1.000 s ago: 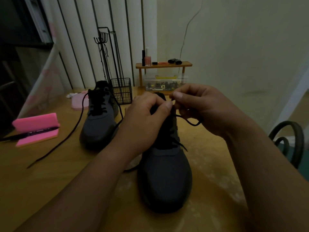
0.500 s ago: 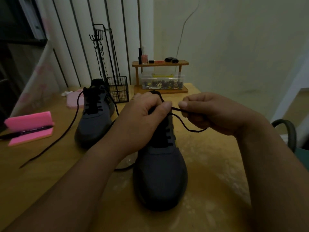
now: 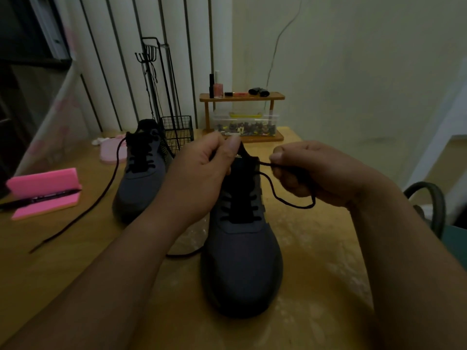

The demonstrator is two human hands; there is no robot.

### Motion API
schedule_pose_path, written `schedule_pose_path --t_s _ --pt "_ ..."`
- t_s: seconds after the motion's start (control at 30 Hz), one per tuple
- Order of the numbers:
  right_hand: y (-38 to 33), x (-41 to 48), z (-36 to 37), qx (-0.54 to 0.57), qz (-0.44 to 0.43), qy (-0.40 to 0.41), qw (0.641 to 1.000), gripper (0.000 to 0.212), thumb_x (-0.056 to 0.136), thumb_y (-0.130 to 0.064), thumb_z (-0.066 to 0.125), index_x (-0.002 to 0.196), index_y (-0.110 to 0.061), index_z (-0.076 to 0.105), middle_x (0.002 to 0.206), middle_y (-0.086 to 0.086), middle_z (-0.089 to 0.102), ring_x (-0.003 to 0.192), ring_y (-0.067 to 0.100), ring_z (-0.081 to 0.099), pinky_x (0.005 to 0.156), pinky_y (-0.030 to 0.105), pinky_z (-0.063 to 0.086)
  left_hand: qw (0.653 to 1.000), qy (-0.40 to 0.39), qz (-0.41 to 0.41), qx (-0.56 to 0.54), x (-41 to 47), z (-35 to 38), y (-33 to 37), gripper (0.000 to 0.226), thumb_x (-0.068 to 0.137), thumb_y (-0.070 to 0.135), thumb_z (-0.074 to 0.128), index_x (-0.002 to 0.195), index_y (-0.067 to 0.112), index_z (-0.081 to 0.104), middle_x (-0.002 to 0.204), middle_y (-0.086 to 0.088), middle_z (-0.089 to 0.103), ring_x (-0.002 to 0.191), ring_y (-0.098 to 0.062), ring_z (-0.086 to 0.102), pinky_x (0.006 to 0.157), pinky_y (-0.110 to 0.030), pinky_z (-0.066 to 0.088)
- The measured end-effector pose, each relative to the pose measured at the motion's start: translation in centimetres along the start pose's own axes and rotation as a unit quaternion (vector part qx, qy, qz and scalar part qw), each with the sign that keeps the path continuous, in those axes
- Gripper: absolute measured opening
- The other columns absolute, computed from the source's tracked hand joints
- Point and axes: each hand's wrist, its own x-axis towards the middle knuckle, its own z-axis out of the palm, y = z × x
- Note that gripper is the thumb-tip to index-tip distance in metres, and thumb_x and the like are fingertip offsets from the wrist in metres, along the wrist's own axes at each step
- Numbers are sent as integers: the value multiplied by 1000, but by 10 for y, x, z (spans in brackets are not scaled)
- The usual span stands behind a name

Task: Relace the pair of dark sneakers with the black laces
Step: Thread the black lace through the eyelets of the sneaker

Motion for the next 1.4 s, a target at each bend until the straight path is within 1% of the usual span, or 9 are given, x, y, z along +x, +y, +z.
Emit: schedule_pose_path --t_s 0.13,0.33,0.5,0.57,0.7,0.87,1.0,1.17,1.4 --pt "-8 5 13 4 -18 -23 1000 27 95 -31 67 113 -11 65 95 10 66 67 21 60 52 27 46 1000 -18 13 18 -2 3 -1 41 107 40 52 81 10 61 74 -11 57 62 -15 51 54 -32 41" --pt "-9 12 27 -22 -57 12 998 5 101 -12 61 100 -11 66 82 7 64 51 9 43 46 19 34 1000 -26 6 12 -2 2 -1 39 109 37 50 81 11 58 69 0 50 61 -6 45 53 -22 36" --pt "-12 11 33 -7 -91 60 994 9 100 -4 61 106 1 65 74 -4 66 51 -2 57 49 9 42 999 -28 10 14 -1 -1 -2 30 108 33 53 84 16 58 72 1 53 63 -8 48 55 -25 40" --pt "-13 11 34 -9 -98 81 992 6 100 -6 62 103 -3 66 77 -3 66 54 -2 56 52 11 43 1000 -10 3 0 0 0 -2 30 108 35 52 88 14 60 79 -4 58 69 -12 54 59 -30 45" --pt "-3 16 24 -56 -91 219 970 8 101 -22 66 101 -16 71 91 2 69 73 10 58 65 28 49 992 103 -70 -2 8 -8 -10 29 109 35 49 100 9 59 95 -12 61 73 -8 53 63 -16 43" --pt "3 26 33 -157 -127 269 942 8 99 -27 69 101 -21 73 98 -6 73 95 4 67 85 26 53 991 47 -119 47 6 -3 -14 41 101 55 56 99 14 57 90 -2 61 79 -14 59 70 -35 49" --pt "8 33 45 -235 -126 230 936 5 100 -28 69 98 -26 72 94 -14 71 94 -2 64 78 14 46 983 28 -139 117 5 -4 -14 42 96 54 63 93 13 59 84 -3 61 79 -22 61 66 -40 49" --pt "12 36 49 -272 -121 230 927 6 101 -29 66 98 -31 71 95 -18 68 94 -7 61 73 9 42 978 -4 -203 40 8 -19 -13 33 99 37 58 100 7 71 103 -16 72 99 -32 68 92 -58 56" --pt "9 35 51 -279 -122 215 928 13 99 -29 68 92 -39 68 89 -23 65 87 -14 58 67 1 40 971 -26 -236 -28 11 -25 -19 22 103 21 55 92 9 70 98 -4 74 94 -15 71 75 -30 53"
